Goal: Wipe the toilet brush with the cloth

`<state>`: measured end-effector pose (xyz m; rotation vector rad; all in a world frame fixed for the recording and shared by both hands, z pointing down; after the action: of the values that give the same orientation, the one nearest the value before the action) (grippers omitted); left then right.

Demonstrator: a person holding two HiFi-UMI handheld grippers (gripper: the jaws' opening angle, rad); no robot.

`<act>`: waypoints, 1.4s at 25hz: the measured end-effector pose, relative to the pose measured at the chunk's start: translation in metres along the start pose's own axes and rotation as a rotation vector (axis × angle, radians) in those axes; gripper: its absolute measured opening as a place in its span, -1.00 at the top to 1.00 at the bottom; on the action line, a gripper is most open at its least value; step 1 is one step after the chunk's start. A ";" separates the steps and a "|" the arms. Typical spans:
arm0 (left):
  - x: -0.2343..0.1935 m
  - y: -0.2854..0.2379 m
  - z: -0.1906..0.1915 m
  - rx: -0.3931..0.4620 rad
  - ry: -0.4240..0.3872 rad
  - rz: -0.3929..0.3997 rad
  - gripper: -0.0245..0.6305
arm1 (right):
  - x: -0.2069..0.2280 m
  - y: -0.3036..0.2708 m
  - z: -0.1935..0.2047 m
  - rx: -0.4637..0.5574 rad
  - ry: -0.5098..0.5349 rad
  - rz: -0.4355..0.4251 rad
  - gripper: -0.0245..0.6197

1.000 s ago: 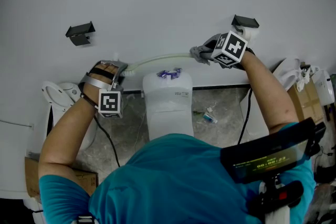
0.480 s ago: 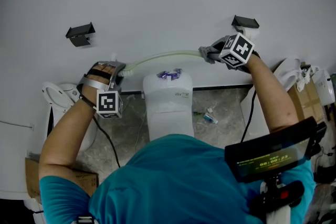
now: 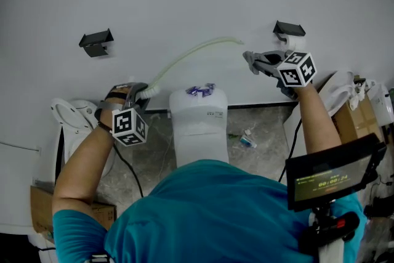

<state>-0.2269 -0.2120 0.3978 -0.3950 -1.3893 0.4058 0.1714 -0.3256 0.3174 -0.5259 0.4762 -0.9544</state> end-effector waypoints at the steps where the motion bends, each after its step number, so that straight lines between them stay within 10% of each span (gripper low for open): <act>1: 0.001 0.001 0.002 0.026 0.095 0.037 0.51 | 0.001 0.006 0.004 0.102 -0.070 0.000 0.78; 4: 0.006 0.005 -0.002 0.147 0.332 0.141 0.51 | -0.004 0.009 0.019 0.375 -0.303 -0.069 0.78; 8: 0.000 0.008 -0.037 0.404 0.546 0.304 0.51 | -0.027 -0.029 0.022 0.442 -0.424 -0.218 0.78; 12: -0.010 0.027 -0.073 0.702 0.634 0.437 0.51 | -0.073 -0.068 -0.001 0.435 -0.457 -0.422 0.78; 17: -0.021 0.040 -0.092 0.879 0.678 0.559 0.51 | -0.110 -0.084 -0.028 0.456 -0.479 -0.616 0.78; 35: 0.006 0.021 -0.102 0.669 0.534 0.612 0.51 | -0.117 -0.083 -0.034 0.444 -0.604 -0.737 0.78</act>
<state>-0.1263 -0.1939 0.3786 -0.3284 -0.5330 1.1362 0.0407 -0.2718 0.3596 -0.5557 -0.5105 -1.4761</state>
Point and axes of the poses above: the fingertips, and each gripper's own axes: y backward along the fingers, x to its right, z out of its underside, the point moved 8 cm from there along y, backward along the fingers, and after that the axes turned 8 degrees about -x, right-handed, at the moved point
